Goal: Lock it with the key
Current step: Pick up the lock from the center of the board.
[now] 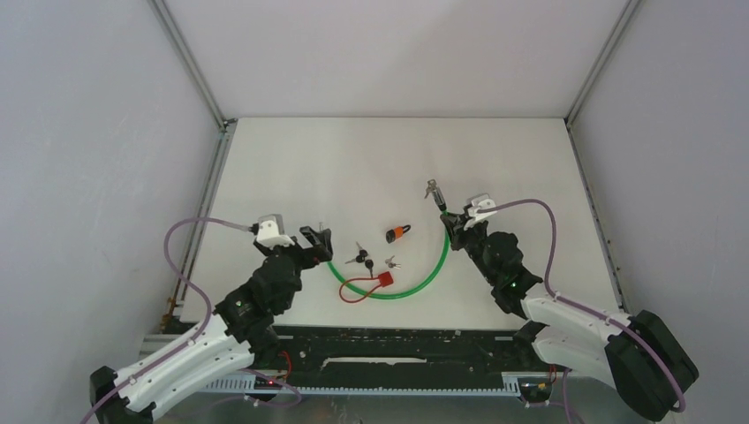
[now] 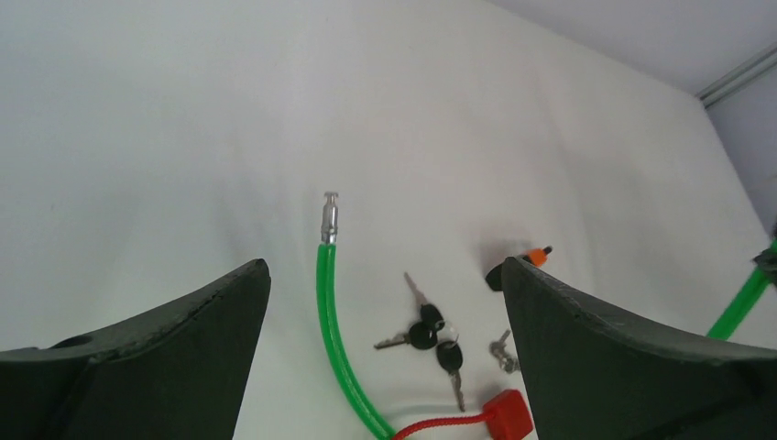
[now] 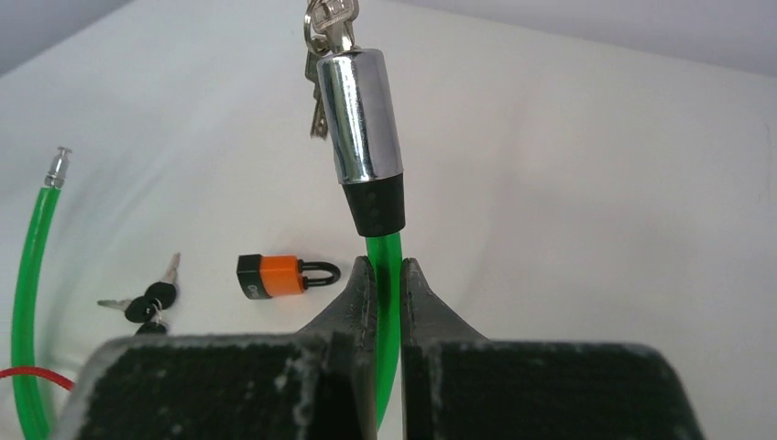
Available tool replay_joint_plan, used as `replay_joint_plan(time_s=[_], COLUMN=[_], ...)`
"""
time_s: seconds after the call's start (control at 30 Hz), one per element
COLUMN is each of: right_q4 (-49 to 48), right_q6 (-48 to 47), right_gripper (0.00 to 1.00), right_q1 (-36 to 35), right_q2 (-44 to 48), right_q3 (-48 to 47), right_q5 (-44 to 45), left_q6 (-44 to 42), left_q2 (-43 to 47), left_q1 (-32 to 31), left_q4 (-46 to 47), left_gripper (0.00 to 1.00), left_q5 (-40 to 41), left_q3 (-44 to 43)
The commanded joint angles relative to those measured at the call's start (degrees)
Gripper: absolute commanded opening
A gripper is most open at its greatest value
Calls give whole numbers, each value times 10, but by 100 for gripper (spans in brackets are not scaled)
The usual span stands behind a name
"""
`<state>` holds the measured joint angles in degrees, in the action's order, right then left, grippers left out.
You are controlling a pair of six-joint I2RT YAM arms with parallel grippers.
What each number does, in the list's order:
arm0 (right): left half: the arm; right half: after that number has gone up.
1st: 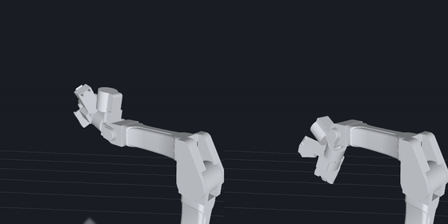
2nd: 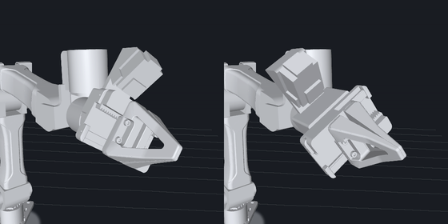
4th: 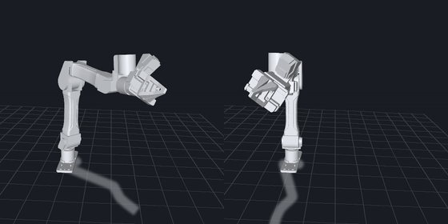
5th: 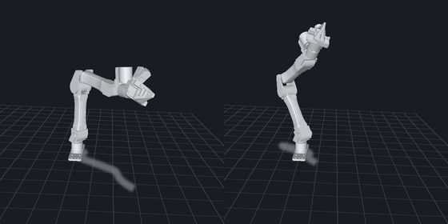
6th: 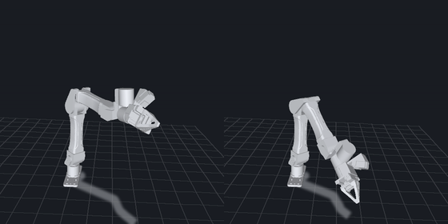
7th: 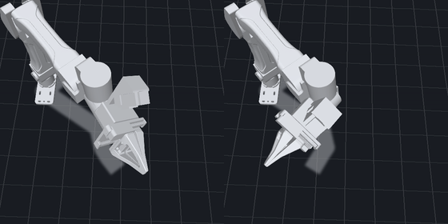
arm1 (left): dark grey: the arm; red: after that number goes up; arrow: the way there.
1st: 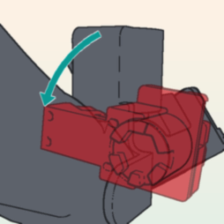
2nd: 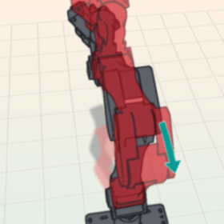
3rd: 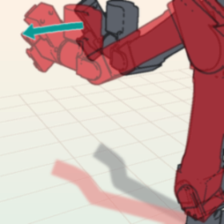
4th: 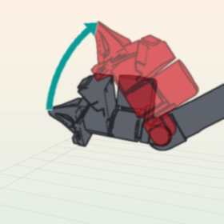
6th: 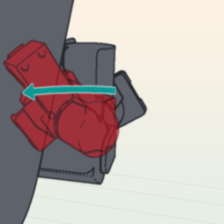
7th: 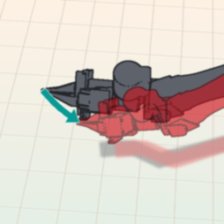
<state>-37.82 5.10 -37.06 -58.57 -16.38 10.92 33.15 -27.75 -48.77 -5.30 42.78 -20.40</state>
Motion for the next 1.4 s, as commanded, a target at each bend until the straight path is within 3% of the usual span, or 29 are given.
replay_joint_plan(time_s=[0.0,0.17,0.27,0.33,0.43,0.6,0.7,0.93,1.03,1.17,1.27,1.37], right_q4=[-94,-99,-100,-100,-100,-101,-101,-101,-101,-103,-103,-106], right_q6=[1,-2,-3,-4,-4,-4,-4,-4,-3,-1,3,10], right_gripper=[0,0,0,0,0,0,0,0,0,0,0,0], right_q1=[-3,-3,-3,-3,-3,-3,-3,-3,-3,-2,-1,0], right_q2=[38,44,43,44,43,40,35,33,33,28,12,-10], right_q3=[12,17,17,17,17,16,14,14,14,13,5,-6], right_q5=[-16,-29,-30,-29,-29,-28,-28,-29,-31,-41,-66,-92], left_q6=[87,114,153,190,215,219,199,158,136,65,2,-27], left_q2=[-26,-109,-148,-157,-149,-152,-157,-146,-144,-149,-158,-159], left_q1=[11,26,33,39,42,43,43,43,43,42,23,-17], left_q4=[-34,10,-21,-47,-1,40,65,73,73,69,26,-39], left_gripper=[100,95,88,84,78,55,46,38,27,1,0,0], left_q5=[-30,-70,-54,-45,-65,-79,-90,-86,-83,-98,-99,-44], left_q3=[23,33,18,18,51,81,87,94,92,66,13,-41])
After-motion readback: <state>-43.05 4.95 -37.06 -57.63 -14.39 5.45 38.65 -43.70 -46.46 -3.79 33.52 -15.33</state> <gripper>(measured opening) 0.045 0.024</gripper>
